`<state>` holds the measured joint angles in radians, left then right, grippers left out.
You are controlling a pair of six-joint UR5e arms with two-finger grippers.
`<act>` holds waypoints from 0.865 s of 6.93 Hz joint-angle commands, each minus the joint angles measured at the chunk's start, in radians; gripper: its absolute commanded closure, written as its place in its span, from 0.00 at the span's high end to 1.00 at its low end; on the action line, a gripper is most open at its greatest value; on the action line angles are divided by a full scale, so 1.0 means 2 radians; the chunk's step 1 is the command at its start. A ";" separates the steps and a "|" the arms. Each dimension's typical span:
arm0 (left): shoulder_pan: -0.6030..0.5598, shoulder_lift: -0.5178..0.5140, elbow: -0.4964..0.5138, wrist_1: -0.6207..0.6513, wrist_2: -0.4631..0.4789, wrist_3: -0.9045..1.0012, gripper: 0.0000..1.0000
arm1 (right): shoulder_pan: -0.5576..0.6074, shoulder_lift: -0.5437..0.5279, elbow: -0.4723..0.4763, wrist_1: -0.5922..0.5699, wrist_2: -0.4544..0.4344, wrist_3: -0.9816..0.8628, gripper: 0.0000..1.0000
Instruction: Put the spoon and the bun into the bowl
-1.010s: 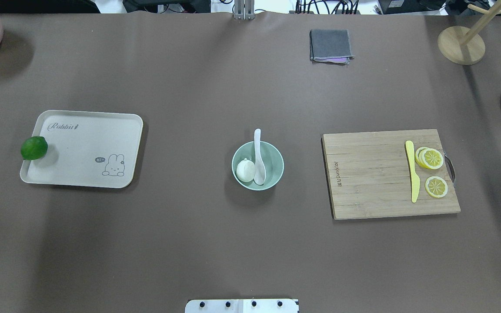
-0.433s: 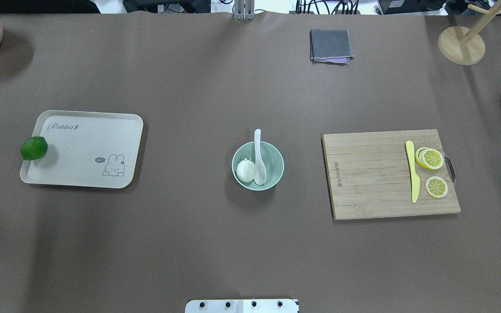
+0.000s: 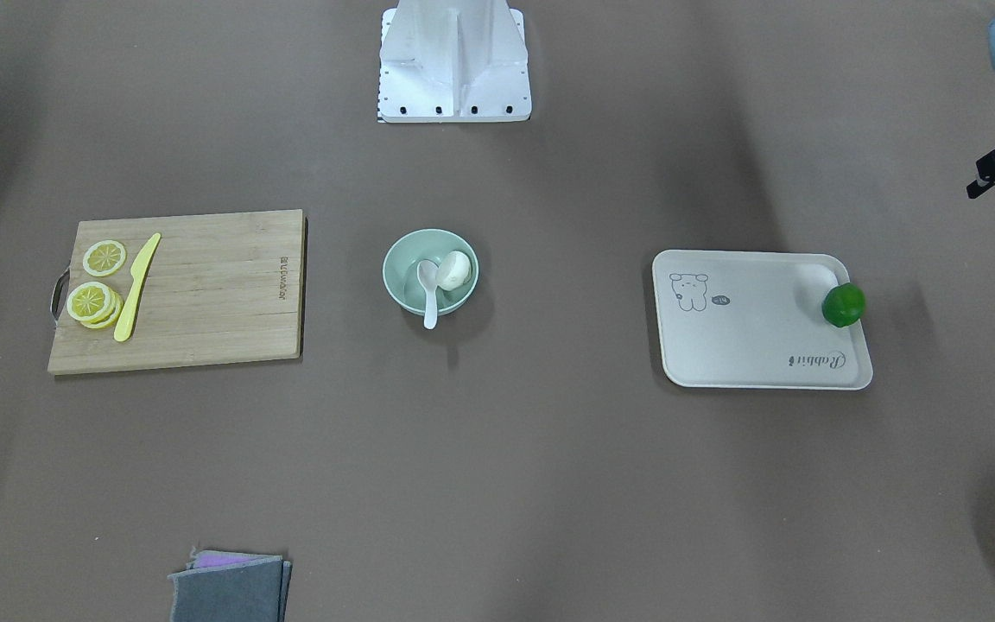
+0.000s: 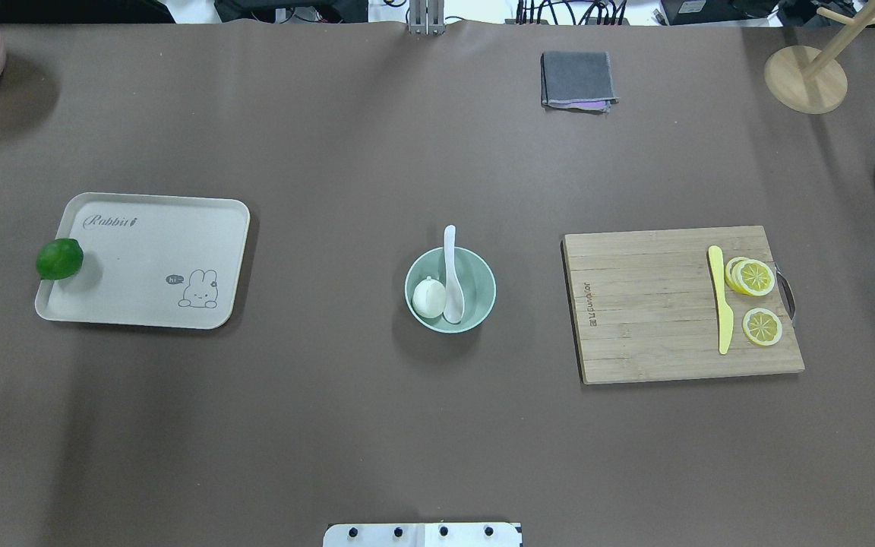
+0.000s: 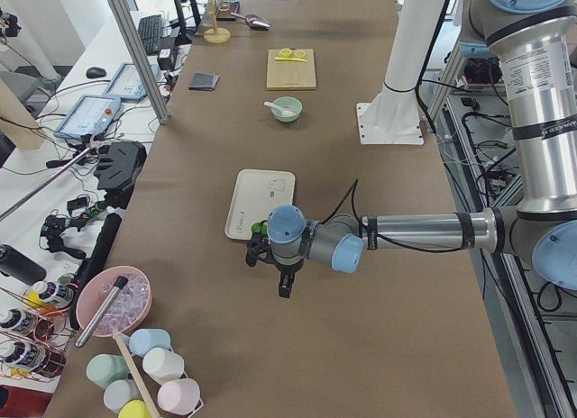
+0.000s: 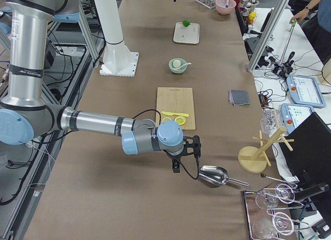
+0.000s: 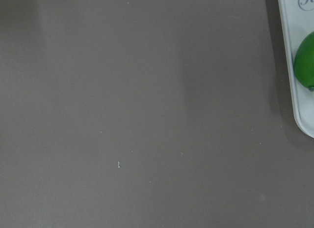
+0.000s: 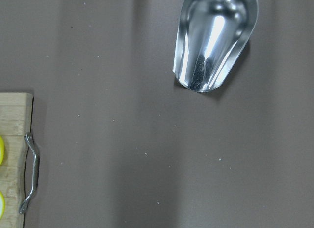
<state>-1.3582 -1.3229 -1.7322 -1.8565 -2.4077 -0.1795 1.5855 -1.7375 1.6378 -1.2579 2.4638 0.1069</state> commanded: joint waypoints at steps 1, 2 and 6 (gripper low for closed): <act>-0.045 -0.031 -0.033 0.116 -0.006 0.009 0.98 | 0.003 0.004 -0.003 -0.001 -0.031 0.000 1.00; -0.048 -0.033 -0.043 0.121 -0.007 0.052 0.98 | 0.003 0.004 -0.002 -0.001 -0.039 0.004 1.00; -0.069 -0.017 -0.053 0.120 -0.009 0.061 0.98 | 0.019 -0.020 0.001 0.000 -0.041 -0.001 1.00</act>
<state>-1.4924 -1.3673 -1.8331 -1.6162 -2.4238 -0.0600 1.6148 -1.7743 1.6469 -1.2579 2.3902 0.1061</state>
